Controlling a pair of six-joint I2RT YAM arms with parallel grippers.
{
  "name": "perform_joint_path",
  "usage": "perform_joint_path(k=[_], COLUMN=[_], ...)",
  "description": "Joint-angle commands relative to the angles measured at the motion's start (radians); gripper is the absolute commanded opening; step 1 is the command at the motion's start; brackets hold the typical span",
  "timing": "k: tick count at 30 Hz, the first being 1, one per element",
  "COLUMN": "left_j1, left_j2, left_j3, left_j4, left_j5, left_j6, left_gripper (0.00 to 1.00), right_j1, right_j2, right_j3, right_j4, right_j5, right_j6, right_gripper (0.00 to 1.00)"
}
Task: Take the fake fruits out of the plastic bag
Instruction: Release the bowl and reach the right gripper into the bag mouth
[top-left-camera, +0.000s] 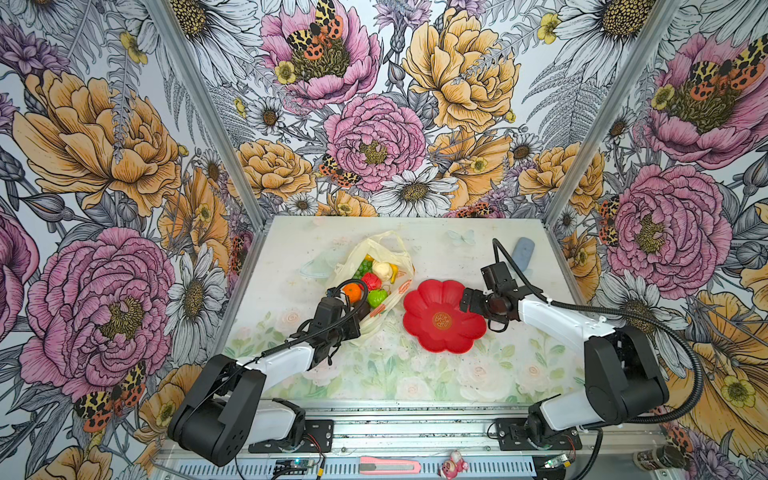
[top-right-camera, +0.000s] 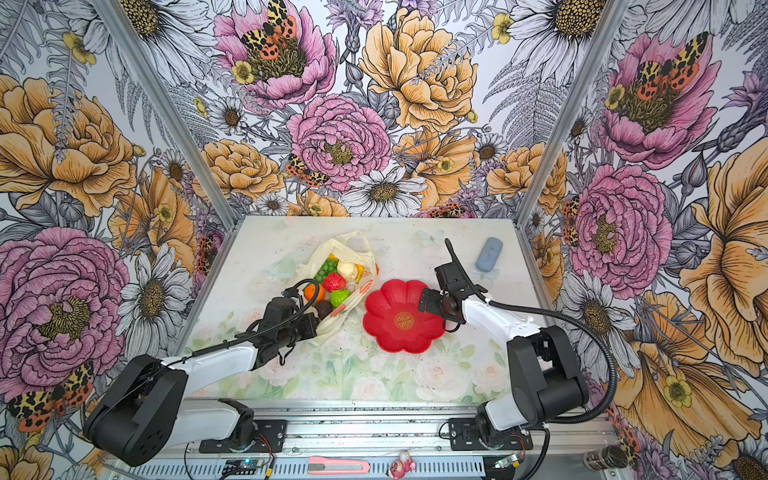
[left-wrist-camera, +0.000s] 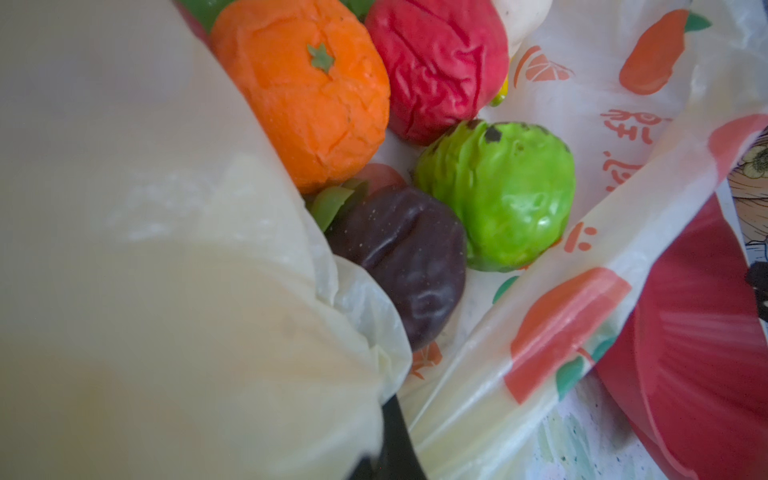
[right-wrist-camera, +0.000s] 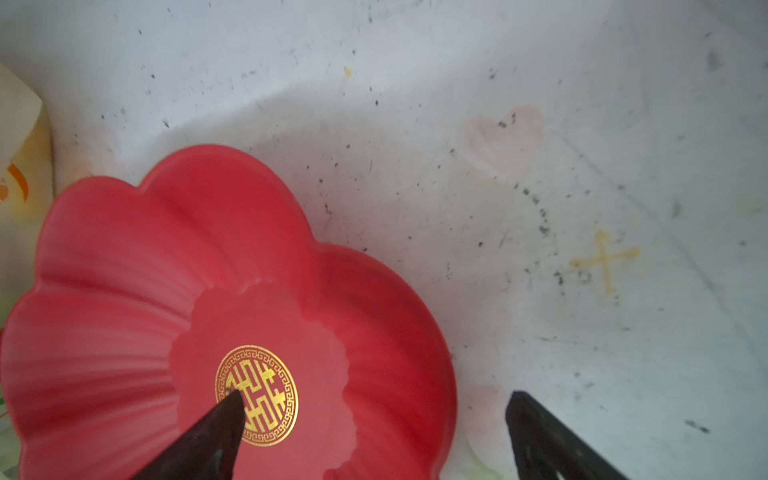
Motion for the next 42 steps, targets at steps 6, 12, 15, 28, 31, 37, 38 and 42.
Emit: perform_joint_path(k=[6,12,15,28,31,37,38,42], left_j1=[0.008,0.008,0.008,0.01,0.012,0.011,0.012,0.013], left_j2=[-0.001,0.021,0.018,-0.011,-0.006,-0.006,-0.006,-0.009], left_j3=[-0.013,-0.005,-0.006,-0.012,-0.011,-0.008,-0.008,-0.009], left_j4=[0.034,0.035,0.036,0.027,0.031,0.034,0.033,0.032], left_j5=[0.02,0.034,0.039,0.044,0.049,0.052,0.052,0.051], left_j6=[-0.024,-0.029,-0.029,-0.03,-0.031,-0.032,-0.03,-0.029], left_gripper=[0.0,0.0,0.0,0.0,0.0,0.0,0.0,0.0], right_j1=[0.161,0.381,0.454,0.535,0.516,0.461,0.455,0.431], right_j2=[-0.122,0.029,0.143,0.525,0.594,0.719,0.739,0.811], right_j3=[0.208,0.392,0.499,0.822,0.886,1.006,1.023,1.092], right_j4=[-0.112,-0.112,-0.108,-0.088,-0.083,-0.07,-0.071,-0.072], right_j5=[0.19,0.227,0.23,0.104,0.086,0.11,0.107,0.109], right_j6=[-0.025,0.009,0.007,-0.008,0.007,-0.004,-0.005,-0.023], right_gripper=[0.98,0.97,0.97,0.94,0.93,0.9,0.89,0.86])
